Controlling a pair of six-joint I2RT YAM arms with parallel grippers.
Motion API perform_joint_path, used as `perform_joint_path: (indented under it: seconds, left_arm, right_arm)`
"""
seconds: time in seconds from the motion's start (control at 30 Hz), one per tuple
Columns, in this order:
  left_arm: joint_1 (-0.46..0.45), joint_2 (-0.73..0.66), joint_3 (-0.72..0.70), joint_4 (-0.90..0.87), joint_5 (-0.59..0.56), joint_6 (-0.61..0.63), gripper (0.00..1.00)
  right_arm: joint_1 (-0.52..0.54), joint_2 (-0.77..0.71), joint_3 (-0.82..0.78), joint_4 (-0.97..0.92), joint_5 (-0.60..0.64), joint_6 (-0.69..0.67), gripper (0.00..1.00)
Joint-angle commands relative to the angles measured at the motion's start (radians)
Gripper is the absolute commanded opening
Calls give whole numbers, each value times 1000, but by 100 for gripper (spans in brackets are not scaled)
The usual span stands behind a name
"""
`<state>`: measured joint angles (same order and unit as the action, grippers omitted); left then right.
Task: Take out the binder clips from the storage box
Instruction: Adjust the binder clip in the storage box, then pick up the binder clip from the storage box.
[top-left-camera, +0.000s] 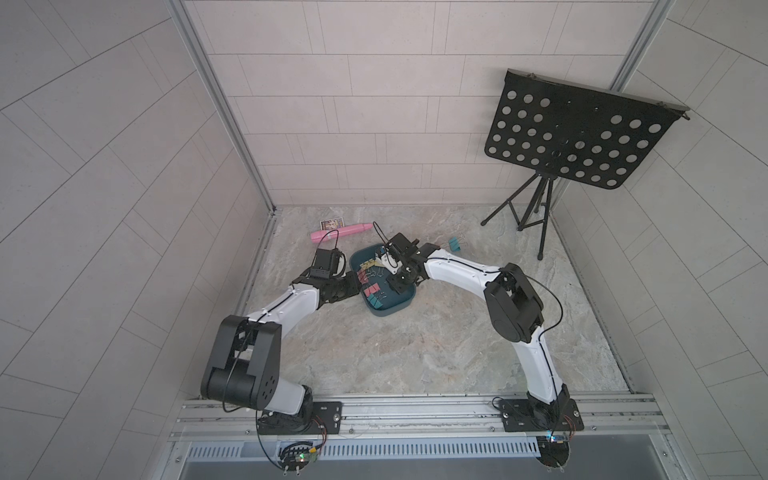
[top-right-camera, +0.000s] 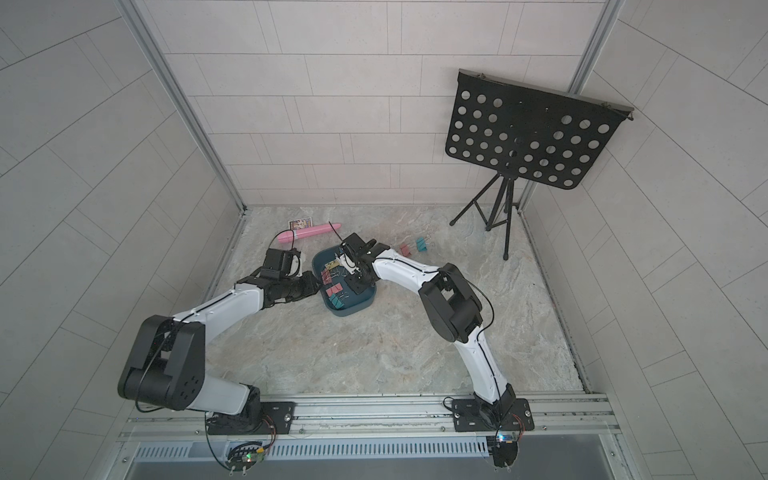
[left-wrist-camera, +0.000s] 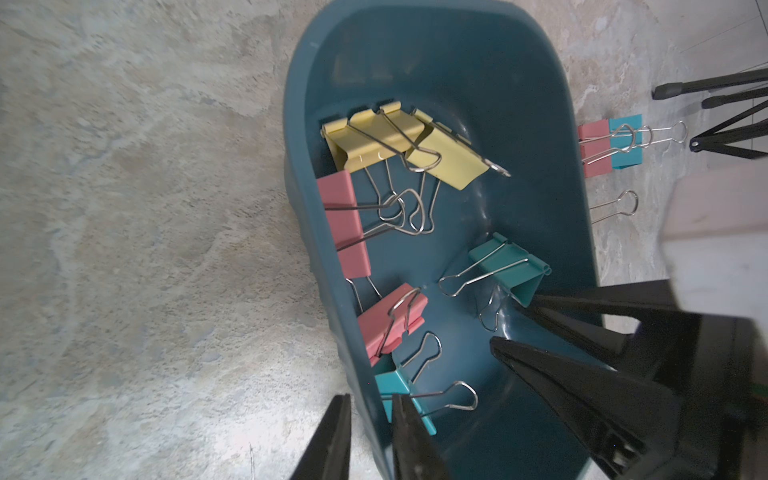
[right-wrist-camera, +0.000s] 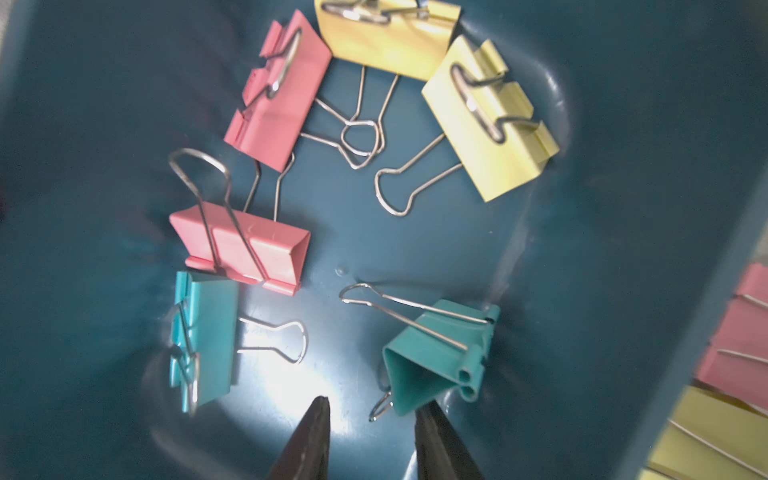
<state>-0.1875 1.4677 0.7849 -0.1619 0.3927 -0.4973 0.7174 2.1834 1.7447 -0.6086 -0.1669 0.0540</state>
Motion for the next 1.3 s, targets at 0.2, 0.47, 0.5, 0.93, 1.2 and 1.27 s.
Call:
perform_joint_path:
  seconds: [0.2, 0.47, 0.5, 0.93, 1.2, 1.27]
  left_arm:
    - [-4, -3, -9, 4, -6, 13, 26]
    - [-3, -5, -9, 2, -6, 16, 26]
    - [-3, -6, -8, 1, -5, 17, 26]
    - [-3, -6, -10, 2, -8, 19, 26]
    - [-4, -6, -10, 1, -5, 17, 26]
    - [-4, -9, -9, 1, -7, 17, 26]
  right_arm:
    - [19, 24, 10, -26, 53, 5, 37]
    - [31, 2, 29, -26, 7, 18, 36]
    - [34, -7, 26, -29, 6, 15, 36]
    - [34, -117, -10, 13, -156, 41, 36]
    - [34, -63, 17, 25, -233, 57, 36]
    - [34, -52, 23, 26, -239, 62, 36]
